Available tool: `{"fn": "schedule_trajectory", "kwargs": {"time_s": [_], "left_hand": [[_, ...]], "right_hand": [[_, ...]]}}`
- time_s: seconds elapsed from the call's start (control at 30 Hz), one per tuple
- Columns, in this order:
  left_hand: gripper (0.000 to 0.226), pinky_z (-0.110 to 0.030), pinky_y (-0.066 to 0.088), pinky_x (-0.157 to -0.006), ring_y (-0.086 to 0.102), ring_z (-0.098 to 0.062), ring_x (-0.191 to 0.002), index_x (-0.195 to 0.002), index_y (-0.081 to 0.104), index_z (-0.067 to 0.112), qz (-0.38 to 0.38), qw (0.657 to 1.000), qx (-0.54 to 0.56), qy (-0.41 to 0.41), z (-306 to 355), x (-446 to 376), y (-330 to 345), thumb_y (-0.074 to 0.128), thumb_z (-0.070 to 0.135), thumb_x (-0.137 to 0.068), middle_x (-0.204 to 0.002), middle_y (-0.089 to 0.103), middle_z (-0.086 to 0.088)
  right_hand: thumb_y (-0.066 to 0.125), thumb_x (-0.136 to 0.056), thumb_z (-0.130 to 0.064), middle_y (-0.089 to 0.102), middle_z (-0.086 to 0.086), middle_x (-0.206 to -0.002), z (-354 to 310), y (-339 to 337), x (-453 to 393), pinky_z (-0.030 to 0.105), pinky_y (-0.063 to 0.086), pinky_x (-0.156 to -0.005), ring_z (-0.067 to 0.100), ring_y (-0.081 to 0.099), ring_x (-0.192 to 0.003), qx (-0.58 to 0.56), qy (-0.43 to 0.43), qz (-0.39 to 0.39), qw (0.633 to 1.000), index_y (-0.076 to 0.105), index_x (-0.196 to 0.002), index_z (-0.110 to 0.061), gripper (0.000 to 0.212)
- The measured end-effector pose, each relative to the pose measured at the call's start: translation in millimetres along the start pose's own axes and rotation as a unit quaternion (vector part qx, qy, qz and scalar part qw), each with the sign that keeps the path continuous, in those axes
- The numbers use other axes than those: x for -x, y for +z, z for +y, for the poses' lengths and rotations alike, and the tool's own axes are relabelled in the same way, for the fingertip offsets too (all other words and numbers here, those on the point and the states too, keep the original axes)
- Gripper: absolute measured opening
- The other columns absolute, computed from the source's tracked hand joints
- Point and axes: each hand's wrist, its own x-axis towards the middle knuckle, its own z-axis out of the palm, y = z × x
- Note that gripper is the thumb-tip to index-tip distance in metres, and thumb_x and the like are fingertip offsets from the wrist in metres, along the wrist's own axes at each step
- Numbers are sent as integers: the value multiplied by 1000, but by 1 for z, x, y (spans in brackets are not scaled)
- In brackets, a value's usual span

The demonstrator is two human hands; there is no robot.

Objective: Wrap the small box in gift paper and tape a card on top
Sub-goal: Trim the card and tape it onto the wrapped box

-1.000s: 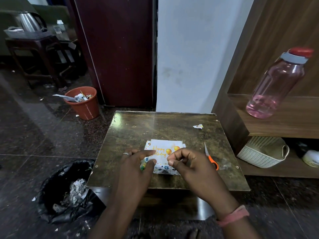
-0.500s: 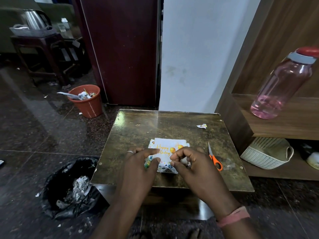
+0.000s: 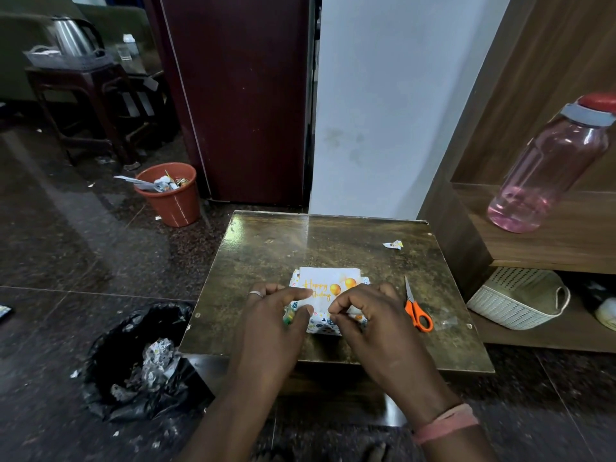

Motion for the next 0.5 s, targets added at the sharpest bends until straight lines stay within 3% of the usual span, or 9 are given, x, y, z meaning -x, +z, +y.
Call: {"fn": "schedule_trajectory", "kwargs": {"time_s": [0.13, 0.3, 0.43, 0.5], "left_hand": [[22, 3, 30, -73, 47, 21, -98, -107, 76, 42, 0, 1000, 1, 4, 1, 0, 0, 77, 26, -91, -122, 53, 13], [23, 5, 30, -73, 46, 23, -99, -109, 77, 40, -8, 1000, -6, 10, 1, 0, 0, 75, 25, -92, -123, 55, 15], [24, 4, 33, -74, 46, 26, -100, -111, 76, 39, -7, 1000, 0, 4, 0, -1, 1, 76, 25, -92, -123, 56, 17], [29, -5, 37, -79, 52, 15, -102, -118, 74, 38, -3, 1000, 5, 2, -2, 0, 3, 76, 26, -91, -126, 56, 15]], "right_hand": [[80, -84, -15, 59, -20, -96, 4, 3, -2, 14, 37, -88, 6, 52, -102, -16, 25, 1, 1000, 68, -87, -33, 22], [80, -85, -18, 66, -18, -93, 9, 3, -4, 25, 47, -83, 3, 61, -97, -72, 77, 20, 994, 74, -87, -30, 14], [81, -85, -17, 66, -17, -94, 7, 10, -4, 32, 52, -88, 5, 64, -99, -95, 96, 41, 990, 76, -89, -30, 15], [81, -84, -17, 66, -15, -95, 7, 13, -4, 33, 53, -90, 6, 65, -100, -102, 111, 51, 987, 77, -94, -28, 16]]}}
